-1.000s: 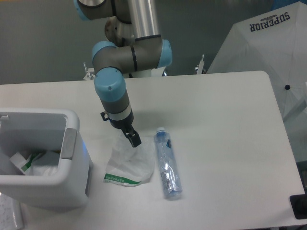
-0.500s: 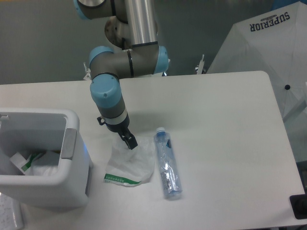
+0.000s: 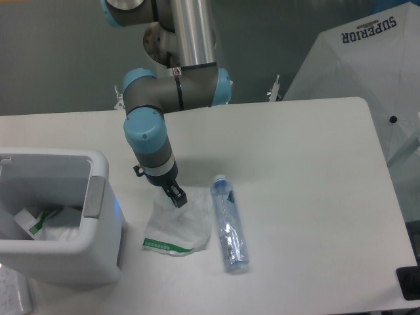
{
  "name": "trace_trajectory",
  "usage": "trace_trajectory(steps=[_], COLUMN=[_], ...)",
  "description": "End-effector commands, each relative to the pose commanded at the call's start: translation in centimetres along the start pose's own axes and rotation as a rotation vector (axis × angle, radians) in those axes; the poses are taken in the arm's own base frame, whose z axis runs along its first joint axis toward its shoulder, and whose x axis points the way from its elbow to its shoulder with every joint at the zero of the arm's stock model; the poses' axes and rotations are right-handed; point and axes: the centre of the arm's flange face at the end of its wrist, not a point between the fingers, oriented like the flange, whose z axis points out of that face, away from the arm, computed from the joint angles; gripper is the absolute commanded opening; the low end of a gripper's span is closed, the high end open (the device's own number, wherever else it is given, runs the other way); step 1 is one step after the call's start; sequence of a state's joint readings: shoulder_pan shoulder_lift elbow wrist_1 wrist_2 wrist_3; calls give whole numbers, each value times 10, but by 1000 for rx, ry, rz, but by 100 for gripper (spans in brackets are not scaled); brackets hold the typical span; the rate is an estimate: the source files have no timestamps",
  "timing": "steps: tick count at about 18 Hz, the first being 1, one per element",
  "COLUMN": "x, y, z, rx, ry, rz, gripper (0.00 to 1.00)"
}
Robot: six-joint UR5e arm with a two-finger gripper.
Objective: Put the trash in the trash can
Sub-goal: 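Close the gripper on the top of the plastic bag, then lift the bag and carry it over the white trash bin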
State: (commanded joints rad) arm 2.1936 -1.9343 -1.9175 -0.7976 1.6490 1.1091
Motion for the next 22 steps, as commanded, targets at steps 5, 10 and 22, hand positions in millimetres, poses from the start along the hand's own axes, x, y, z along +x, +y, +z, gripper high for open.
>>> trace_trajectory(steps=[5, 10, 22], x=[-8, -19, -56], y=[-1, 10, 77], z=[-9, -32, -180], rx=[8, 21, 364], ry=[-16, -45, 13], rz=[-6, -31, -276], gripper=[0, 0, 0])
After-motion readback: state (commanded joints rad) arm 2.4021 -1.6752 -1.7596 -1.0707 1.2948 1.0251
